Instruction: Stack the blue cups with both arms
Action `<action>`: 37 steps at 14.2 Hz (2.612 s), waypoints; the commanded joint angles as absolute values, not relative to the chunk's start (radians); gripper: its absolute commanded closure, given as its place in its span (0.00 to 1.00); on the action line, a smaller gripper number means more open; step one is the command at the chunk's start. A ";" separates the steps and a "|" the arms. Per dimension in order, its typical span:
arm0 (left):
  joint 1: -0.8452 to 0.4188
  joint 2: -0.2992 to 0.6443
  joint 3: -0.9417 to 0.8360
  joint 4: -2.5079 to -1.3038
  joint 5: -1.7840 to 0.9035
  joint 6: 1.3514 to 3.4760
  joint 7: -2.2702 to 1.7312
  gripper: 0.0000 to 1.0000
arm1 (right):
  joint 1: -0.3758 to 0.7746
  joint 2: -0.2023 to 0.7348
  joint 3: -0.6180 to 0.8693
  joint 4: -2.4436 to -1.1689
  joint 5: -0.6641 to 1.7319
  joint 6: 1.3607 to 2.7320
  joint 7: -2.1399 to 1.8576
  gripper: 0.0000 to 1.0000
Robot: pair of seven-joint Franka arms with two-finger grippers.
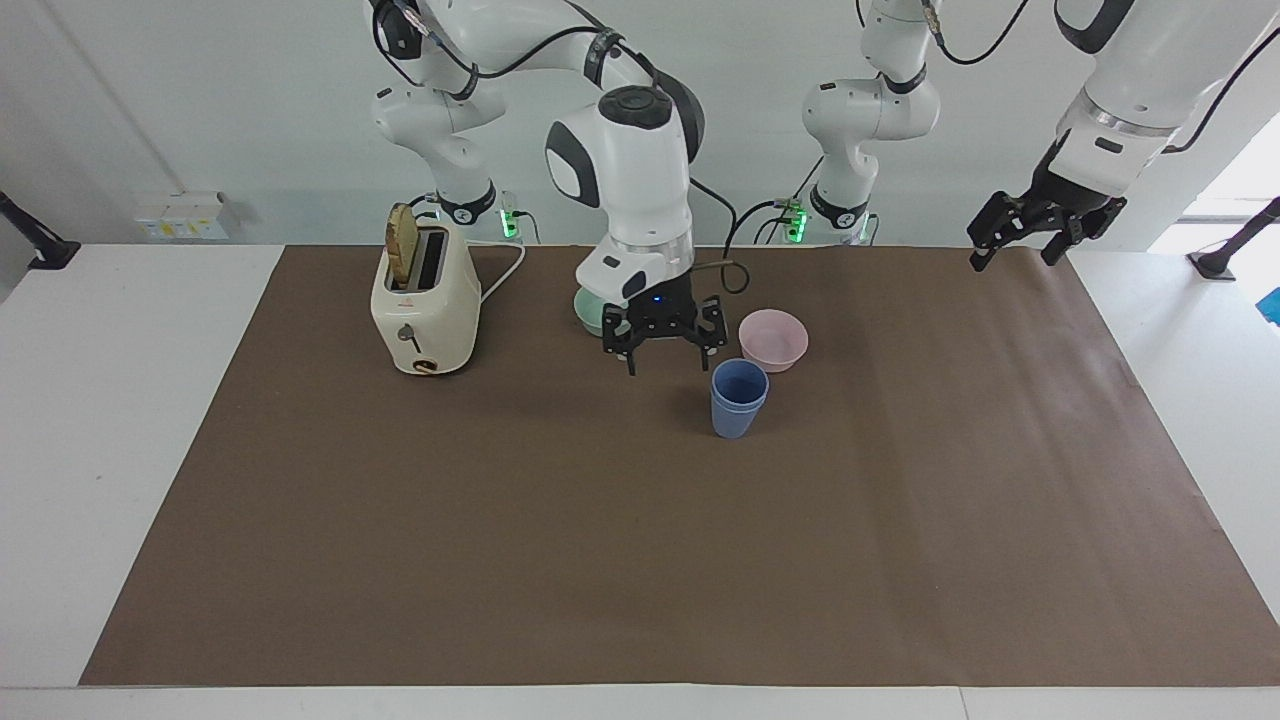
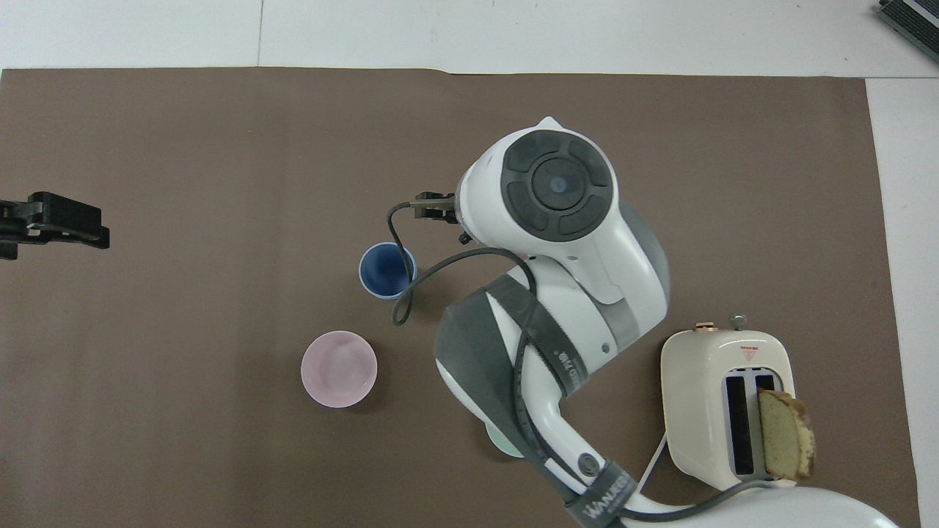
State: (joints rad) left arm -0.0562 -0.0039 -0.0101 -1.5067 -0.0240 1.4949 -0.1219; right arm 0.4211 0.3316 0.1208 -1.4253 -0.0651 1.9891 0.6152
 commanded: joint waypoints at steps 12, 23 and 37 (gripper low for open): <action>-0.049 -0.015 -0.017 -1.506 -0.014 1.480 -0.112 0.00 | 0.097 0.060 0.126 -1.437 -0.063 1.626 0.471 0.00; -0.049 -0.015 -0.017 -1.506 -0.014 1.480 -0.112 0.00 | 0.049 -0.078 -0.064 -1.478 0.005 1.450 0.203 0.00; -0.049 -0.015 -0.017 -1.506 -0.014 1.480 -0.112 0.00 | 0.051 -0.080 -0.072 -1.502 -0.002 1.445 0.126 0.00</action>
State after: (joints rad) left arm -0.0562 -0.0040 -0.0101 -1.5067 -0.0240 1.4949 -0.1219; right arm 0.0554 -0.0588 -0.0700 -1.4784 -0.0128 1.4493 0.1565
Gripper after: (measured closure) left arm 0.000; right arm 0.000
